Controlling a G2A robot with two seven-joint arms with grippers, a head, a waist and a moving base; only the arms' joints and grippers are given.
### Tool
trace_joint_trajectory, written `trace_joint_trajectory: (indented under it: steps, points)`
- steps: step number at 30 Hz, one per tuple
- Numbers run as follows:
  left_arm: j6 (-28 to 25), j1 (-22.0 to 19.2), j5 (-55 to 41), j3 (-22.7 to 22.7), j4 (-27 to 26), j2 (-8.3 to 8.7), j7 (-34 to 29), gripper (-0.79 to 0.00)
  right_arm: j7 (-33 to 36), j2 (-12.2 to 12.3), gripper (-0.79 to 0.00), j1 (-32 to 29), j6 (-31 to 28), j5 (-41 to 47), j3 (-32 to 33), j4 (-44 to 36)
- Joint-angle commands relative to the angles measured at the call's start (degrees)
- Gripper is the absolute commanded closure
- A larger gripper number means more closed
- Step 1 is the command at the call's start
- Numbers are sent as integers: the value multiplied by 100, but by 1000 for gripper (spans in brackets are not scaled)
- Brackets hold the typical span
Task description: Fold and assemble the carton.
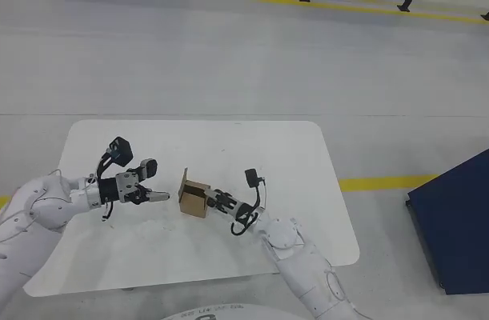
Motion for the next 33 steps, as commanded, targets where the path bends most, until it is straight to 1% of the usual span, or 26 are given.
trace_joint_trajectory:
  steps: [1, 6, 7, 8, 9, 10, 11, 12, 13, 14, 15, 16, 17, 20, 21, 22, 23, 24, 26, 28, 29, 31, 33]
  points:
    - [2, -4, 26, 2, 2, -1, -1, -785, 0, 2, -785, -2, -67, 16, 1, 25]
    - [2, -4, 26, 2, 2, -1, -1, -785, 0, 2, -785, -2, -67, 16, 1, 25]
    - [-51, 47, -121, 39, 6, -8, 40, -785, 0, 2, -785, -2, -67, 16, 1, 25]
    - [-212, 118, -642, 104, 55, -15, 61, -785, 0, 2, -785, -2, -67, 16, 1, 25]
    - [-437, 165, -1470, 247, 106, -17, -47, -785, 0, 2, -785, -2, -67, 16, 1, 25]
    - [-437, 114, -2306, 400, 104, -1, -370, -785, 0, 2, -785, -2, -67, 16, 1, 25]
    - [-437, 57, -3215, 570, 212, 24, -825, -785, 0, 2, -785, -2, -67, 16, 1, 25]
    - [-392, -83, -4036, 714, 313, 54, -1390, -785, 0, 2, -785, -2, -67, 16, 1, 25]
    - [-192, -250, -4726, 790, 450, 84, -1910, -785, 0, 2, -785, -2, -67, 16, 1, 25]
    - [205, -423, -5205, 831, 627, 110, -2418, -785, 0, 2, -785, -2, -67, 16, 1, 25]
    - [442, -597, -5559, 833, 708, 122, -2819, -785, 0, 2, -785, -2, -67, 16, 1, 25]
    - [519, -699, -5892, 823, 789, 121, -3061, -785, 0, 2, -785, -2, -67, 16, 1, 25]
    - [621, -769, -6131, 835, 879, 115, -3243, -760, 0, 2, -785, -2, -67, 16, 1, 25]
    - [856, -940, -6541, 894, 1041, 74, -3478, -662, 0, 2, -785, -2, -67, 16, 1, 25]
    - [965, -978, -6682, 942, 1104, 53, -3587, -582, 0, 2, -785, -2, -67, 16, 1, 25]
    - [1107, -1035, -6798, 1002, 1184, 28, -3728, -526, 0, 2, -785, -2, -67, 16, 1, 25]
    - [1250, -1096, -6891, 1075, 1284, -4, -3867, -499, 0, 2, -785, -2, -67, 16, 1, 25]
    - [1466, -1167, -6923, 1172, 1423, -42, -4000, -443, 0, 2, -785, -2, -67, 16, 1, 25]
    - [1822, -1381, -6675, 1356, 1745, -129, -4017, -440, 0, 2, -785, -2, -67, 16, 1, 25]
    - [2031, -1551, -6250, 1541, 2025, -223, -3784, -431, 0, 2, -785, -2, -67, 16, 1, 25]
    - [2068, -1591, -6179, 1625, 2091, -276, -3711, -428, 0, 2, -785, -2, -67, 16, 1, 25]
    - [2103, -1666, -6163, 1775, 2223, -371, -3790, -419, 0, 2, -785, -2, -67, 16, 1, 25]
    - [2074, -1757, -6106, 1893, 2349, -457, -3858, -459, 0, 2, -785, -2, -67, 16, 1, 25]
